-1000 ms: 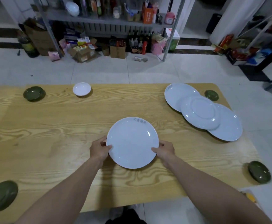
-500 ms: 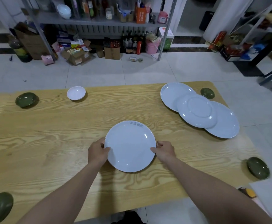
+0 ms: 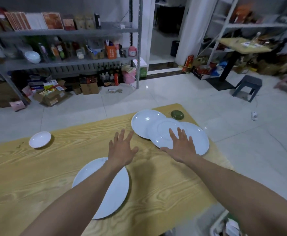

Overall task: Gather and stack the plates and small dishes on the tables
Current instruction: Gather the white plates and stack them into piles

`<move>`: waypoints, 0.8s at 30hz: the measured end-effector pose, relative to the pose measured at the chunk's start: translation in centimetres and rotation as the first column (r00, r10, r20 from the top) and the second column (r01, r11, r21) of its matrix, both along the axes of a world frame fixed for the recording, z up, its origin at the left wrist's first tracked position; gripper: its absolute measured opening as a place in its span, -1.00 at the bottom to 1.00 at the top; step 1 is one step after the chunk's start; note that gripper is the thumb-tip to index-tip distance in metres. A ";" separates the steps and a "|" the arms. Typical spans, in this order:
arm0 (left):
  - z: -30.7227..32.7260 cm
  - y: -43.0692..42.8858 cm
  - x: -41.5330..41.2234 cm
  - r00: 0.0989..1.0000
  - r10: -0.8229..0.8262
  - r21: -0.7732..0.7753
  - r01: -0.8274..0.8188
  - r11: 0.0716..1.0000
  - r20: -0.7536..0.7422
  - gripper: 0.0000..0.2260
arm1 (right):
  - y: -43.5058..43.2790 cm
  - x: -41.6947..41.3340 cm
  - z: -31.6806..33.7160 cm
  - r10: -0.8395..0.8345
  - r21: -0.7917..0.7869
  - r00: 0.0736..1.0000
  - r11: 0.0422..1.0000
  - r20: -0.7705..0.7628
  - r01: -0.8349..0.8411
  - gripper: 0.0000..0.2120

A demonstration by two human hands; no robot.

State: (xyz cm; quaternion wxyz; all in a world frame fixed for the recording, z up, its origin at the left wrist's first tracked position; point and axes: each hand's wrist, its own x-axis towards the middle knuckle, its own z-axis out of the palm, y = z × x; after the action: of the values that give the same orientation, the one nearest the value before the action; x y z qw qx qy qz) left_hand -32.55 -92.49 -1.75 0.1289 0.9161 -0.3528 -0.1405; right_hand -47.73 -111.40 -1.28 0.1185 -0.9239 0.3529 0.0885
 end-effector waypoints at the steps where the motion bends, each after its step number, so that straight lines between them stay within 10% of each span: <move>1: -0.2 -1.7 -0.4 1.000 0.000 -0.010 0.000 1.000 -0.009 -0.35 | -1.6 -0.3 -0.2 -0.012 0.010 1.000 1.000 0.012 0.012 -0.14; 8: -2.1 -13.5 -1.7 0.968 0.181 -0.065 -0.195 0.979 -0.176 -0.37 | -13.0 -1.0 -2.5 -0.134 0.262 0.990 0.958 0.050 0.116 -0.13; 15: -6.1 -19.5 -1.7 0.697 0.466 -0.103 -0.607 0.788 -0.544 -0.35 | -19.8 0.9 -5.3 -0.427 0.627 0.899 0.728 0.100 0.276 -0.14; 24: -9.4 -22.8 -1.8 0.555 0.600 -0.030 -0.748 0.663 -0.576 -0.39 | -23.0 3.7 -8.6 -0.558 0.736 0.830 0.559 -0.008 0.382 -0.12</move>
State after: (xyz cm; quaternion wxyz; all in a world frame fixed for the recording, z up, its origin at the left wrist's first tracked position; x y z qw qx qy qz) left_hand -34.39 -115.25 -11.11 0.3876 0.8788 0.0628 -0.2711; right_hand -44.04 -134.36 -9.88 0.5238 -0.6785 0.5093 0.0766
